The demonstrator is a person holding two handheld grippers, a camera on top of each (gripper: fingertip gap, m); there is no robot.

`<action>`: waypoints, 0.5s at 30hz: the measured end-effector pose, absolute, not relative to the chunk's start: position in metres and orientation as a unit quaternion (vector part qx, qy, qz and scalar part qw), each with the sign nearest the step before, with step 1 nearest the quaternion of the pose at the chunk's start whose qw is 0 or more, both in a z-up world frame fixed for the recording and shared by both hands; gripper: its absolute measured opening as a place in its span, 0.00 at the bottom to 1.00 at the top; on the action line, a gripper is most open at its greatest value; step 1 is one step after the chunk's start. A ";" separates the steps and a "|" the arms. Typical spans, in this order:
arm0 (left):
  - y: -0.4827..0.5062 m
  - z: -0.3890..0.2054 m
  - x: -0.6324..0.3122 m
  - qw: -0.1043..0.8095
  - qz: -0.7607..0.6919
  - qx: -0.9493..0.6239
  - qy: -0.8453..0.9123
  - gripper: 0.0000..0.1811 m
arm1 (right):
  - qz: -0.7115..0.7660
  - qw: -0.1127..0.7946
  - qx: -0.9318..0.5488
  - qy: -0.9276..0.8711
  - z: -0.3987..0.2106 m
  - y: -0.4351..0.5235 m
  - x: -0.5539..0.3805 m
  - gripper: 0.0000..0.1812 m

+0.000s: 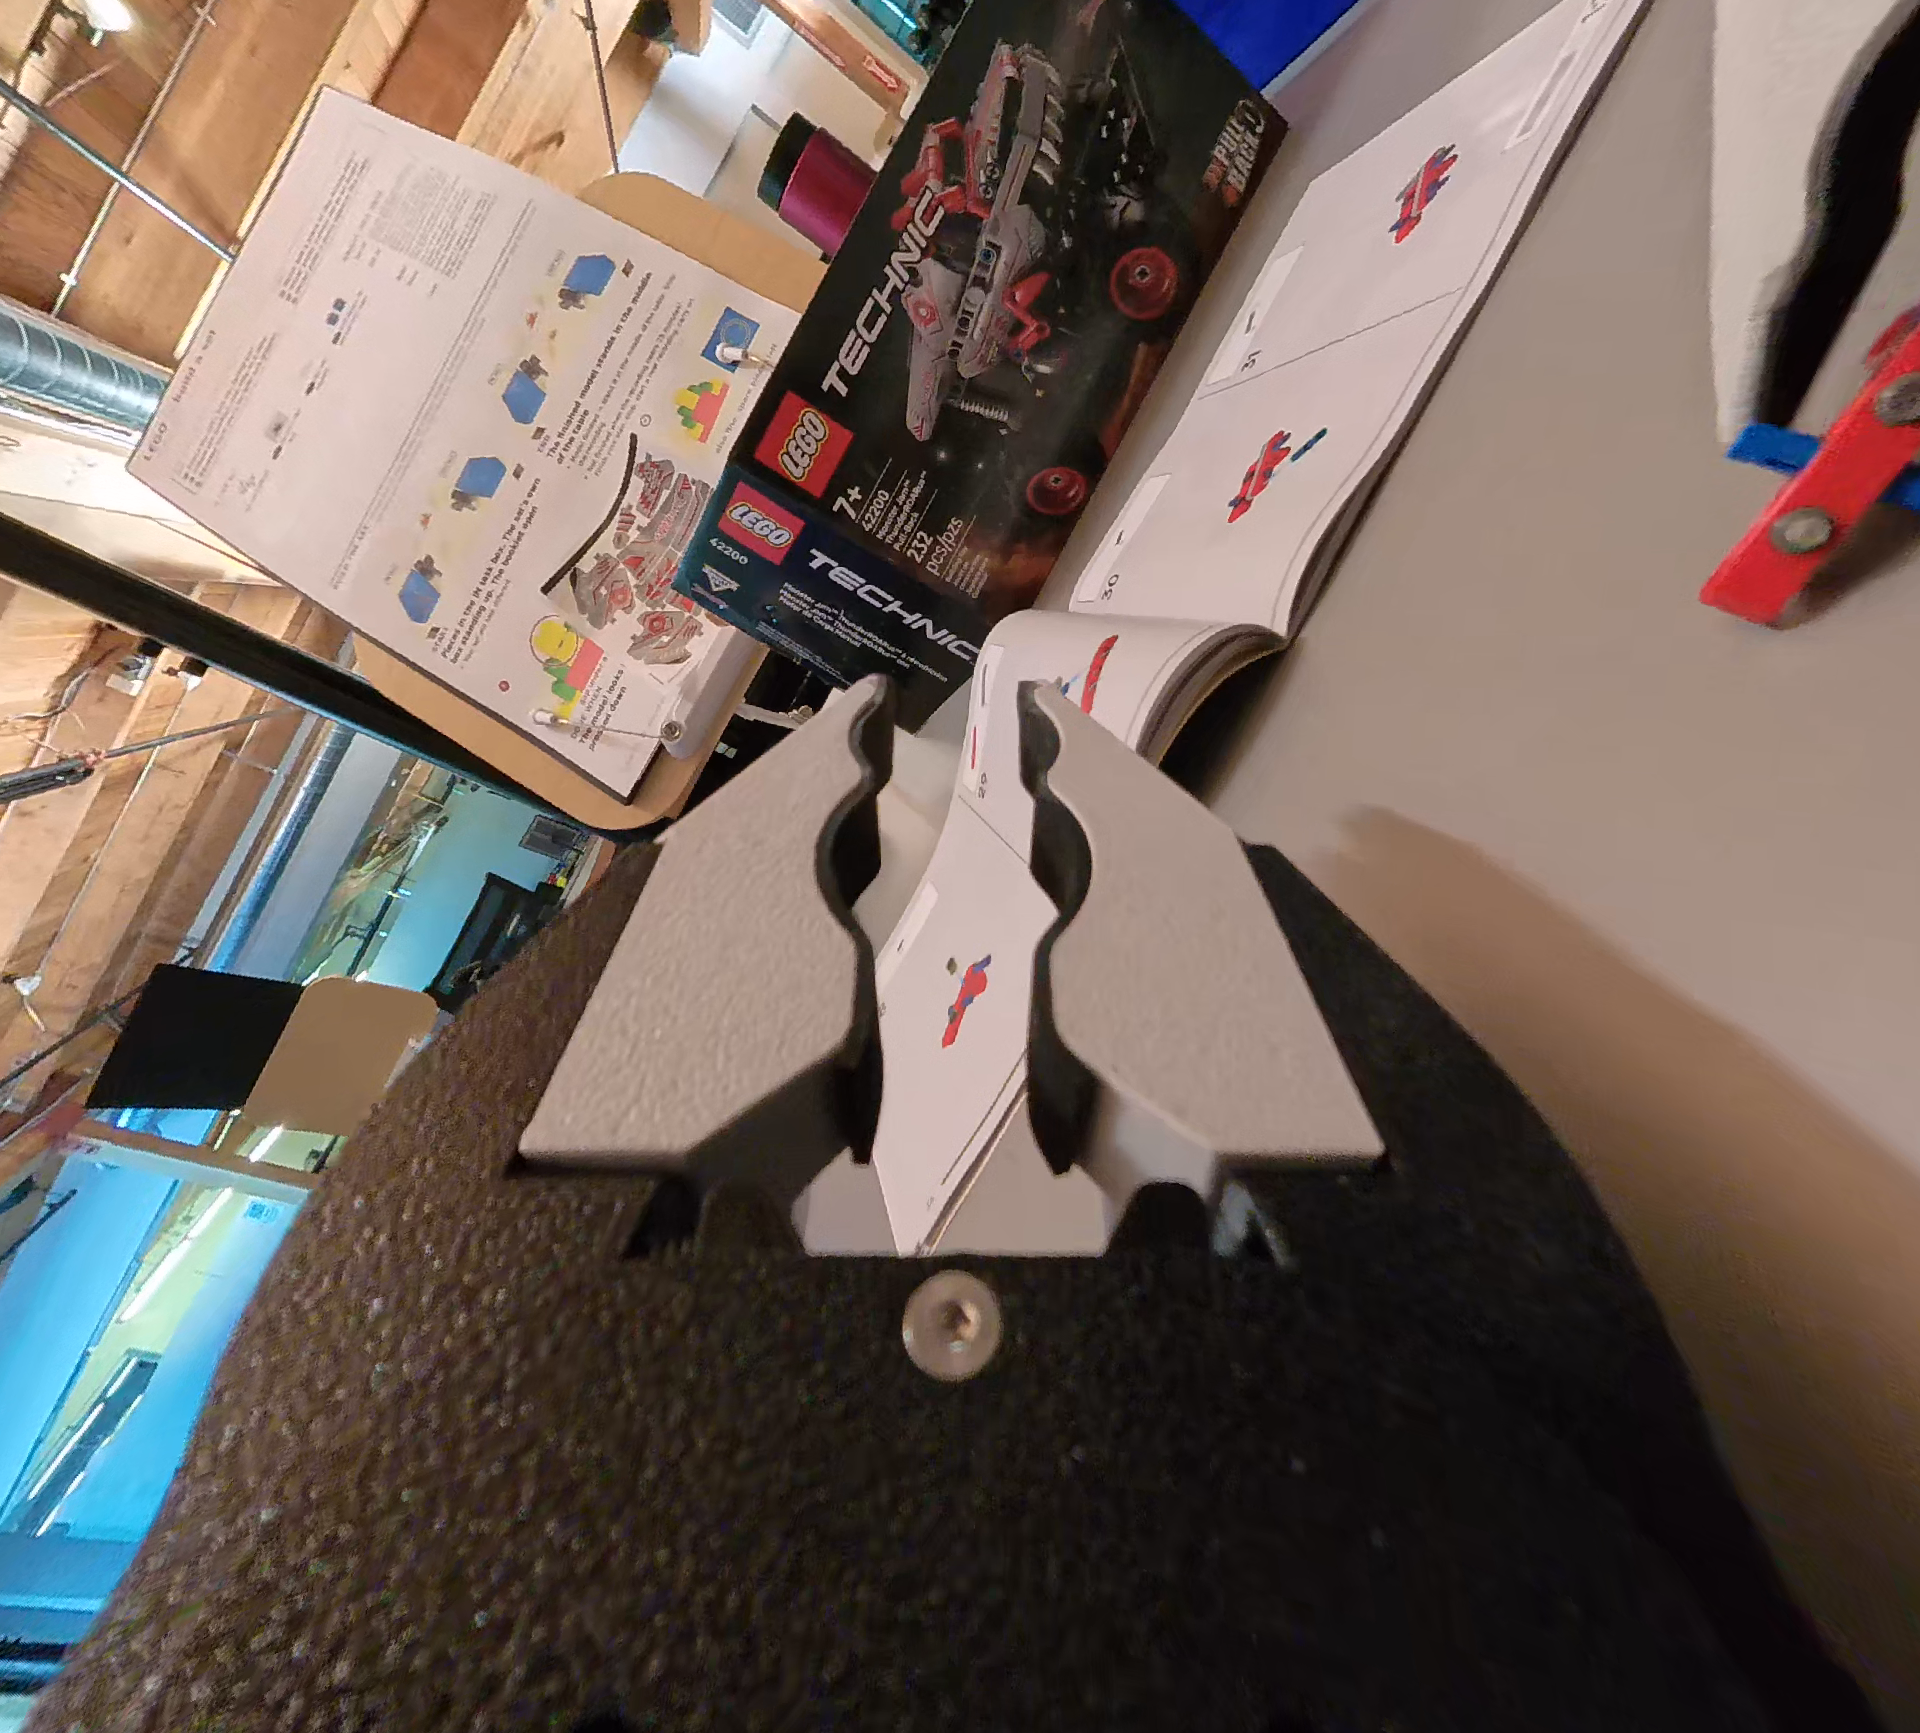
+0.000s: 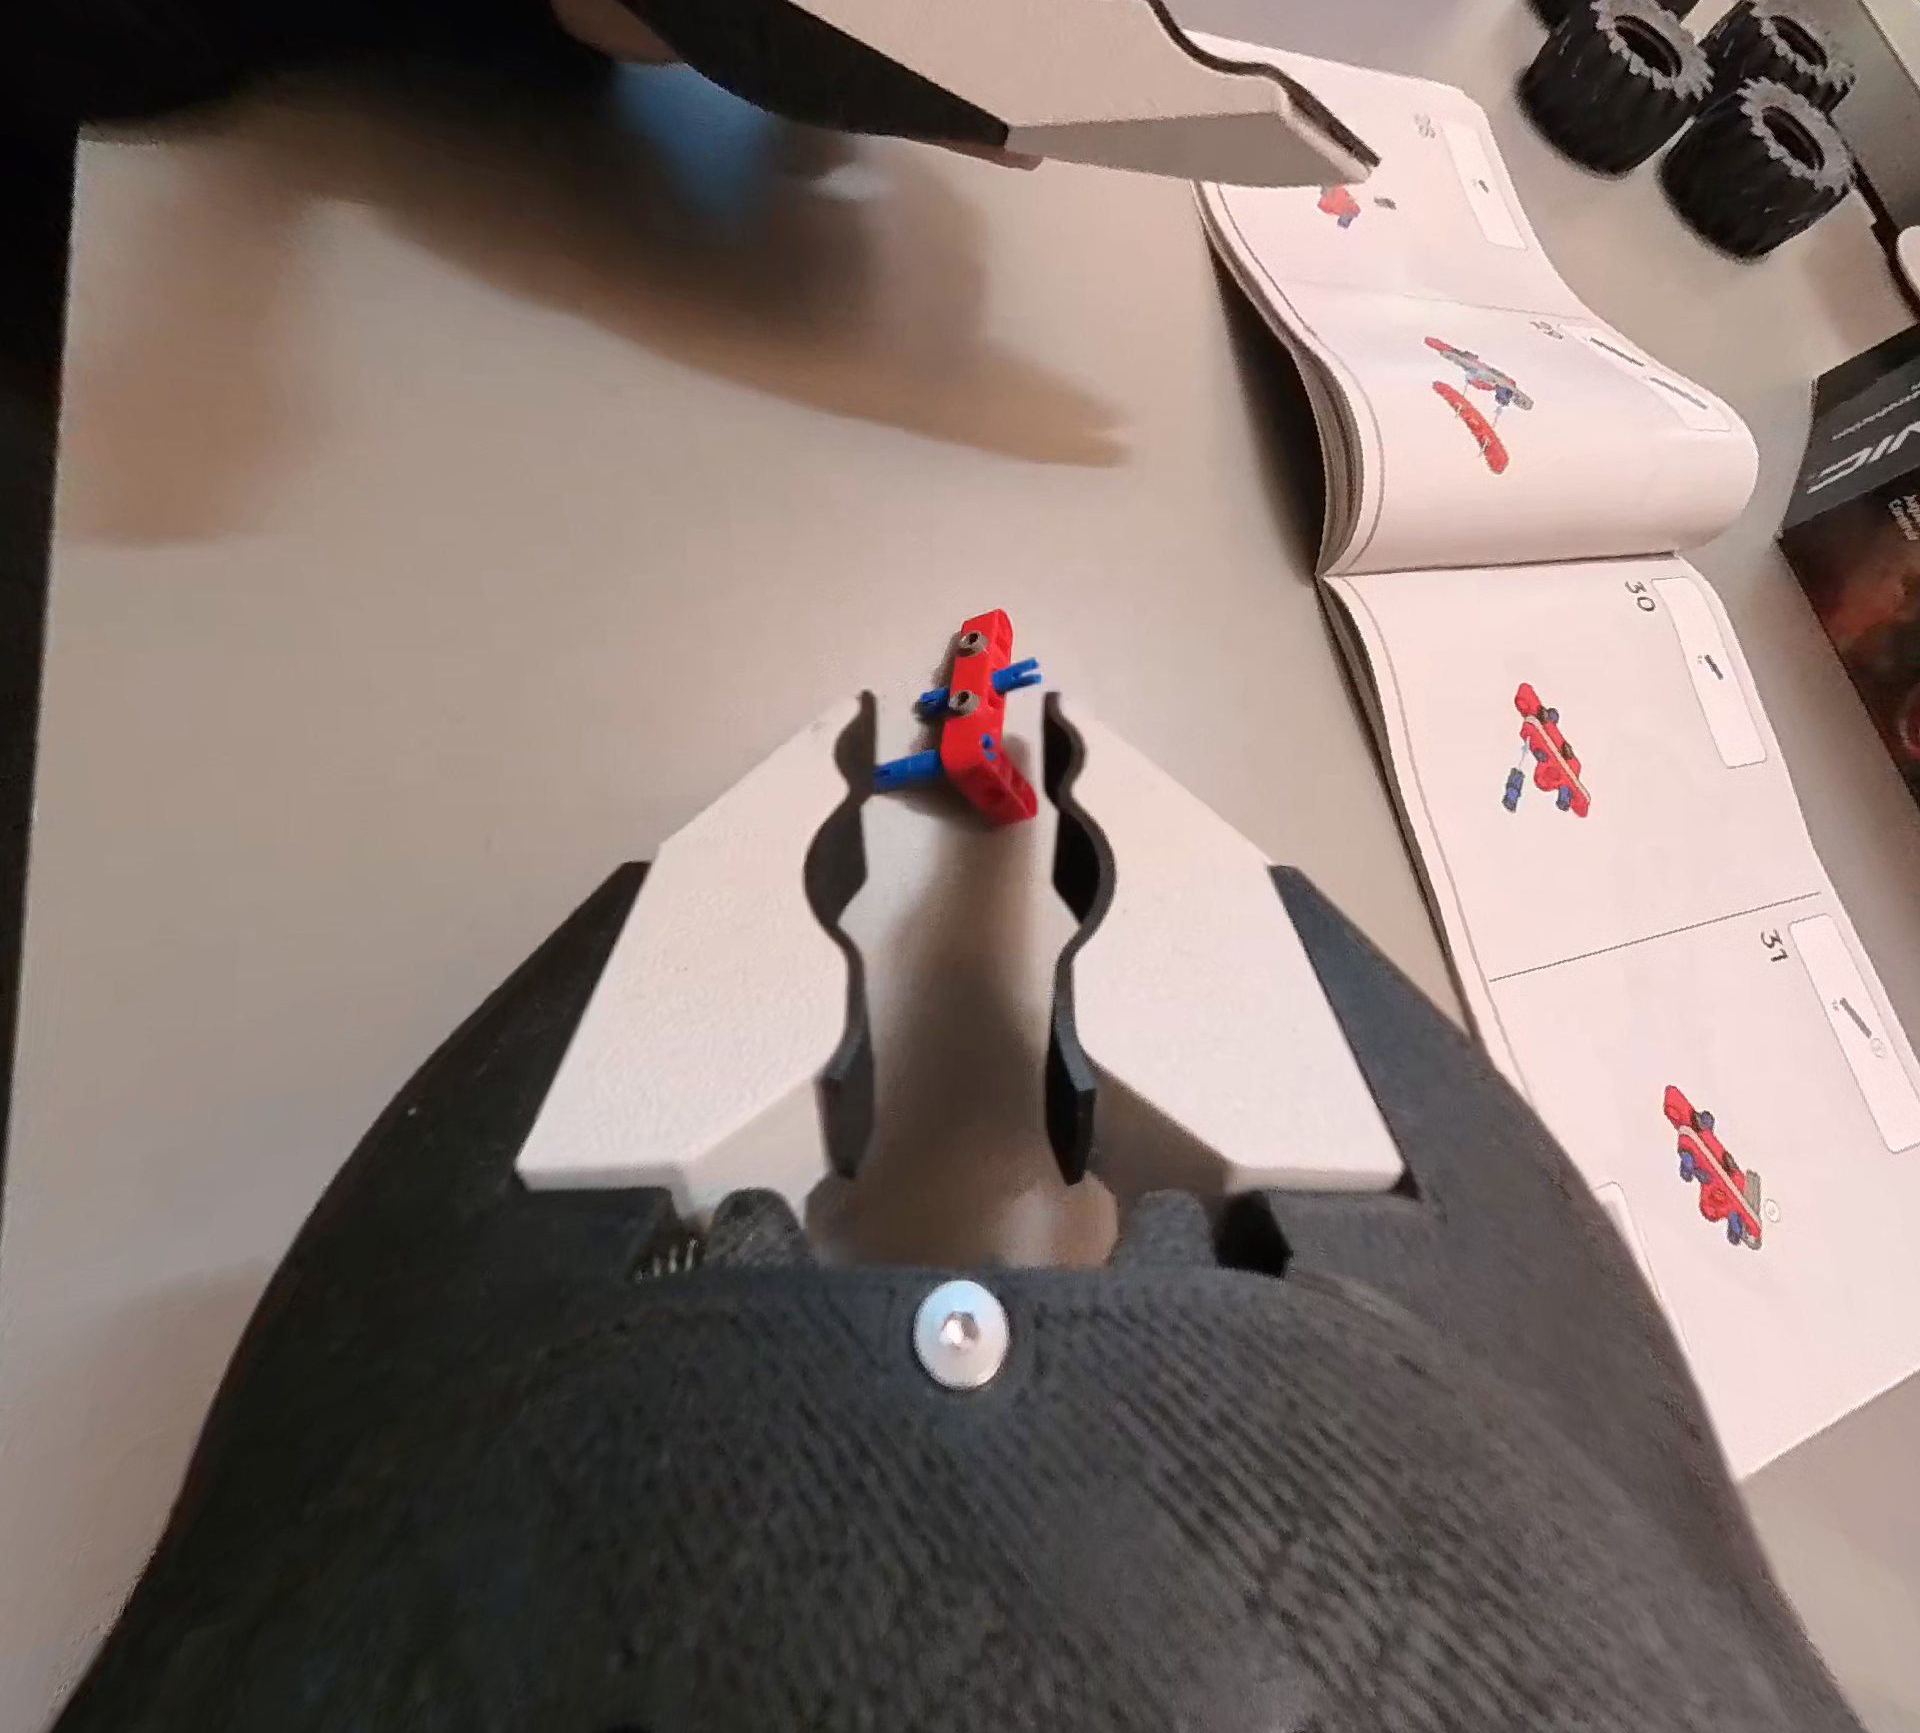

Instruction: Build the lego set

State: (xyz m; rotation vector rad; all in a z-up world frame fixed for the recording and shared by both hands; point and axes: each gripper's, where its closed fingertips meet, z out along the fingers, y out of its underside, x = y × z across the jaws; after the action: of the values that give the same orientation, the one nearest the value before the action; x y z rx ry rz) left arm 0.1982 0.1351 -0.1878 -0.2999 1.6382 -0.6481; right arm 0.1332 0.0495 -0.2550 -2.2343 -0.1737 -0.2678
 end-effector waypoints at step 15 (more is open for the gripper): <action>0.131 -0.190 0.197 0.619 -0.285 -0.118 0.722 0.10 | -0.128 0.435 -0.885 -0.104 -0.253 0.033 0.137 0.14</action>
State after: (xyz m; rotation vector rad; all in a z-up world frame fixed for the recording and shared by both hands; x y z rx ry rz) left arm 0.1970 0.1307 -0.1904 -0.2724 1.6615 -0.6562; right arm 0.1369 0.0332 -0.2530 -2.2039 -0.2597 -0.3196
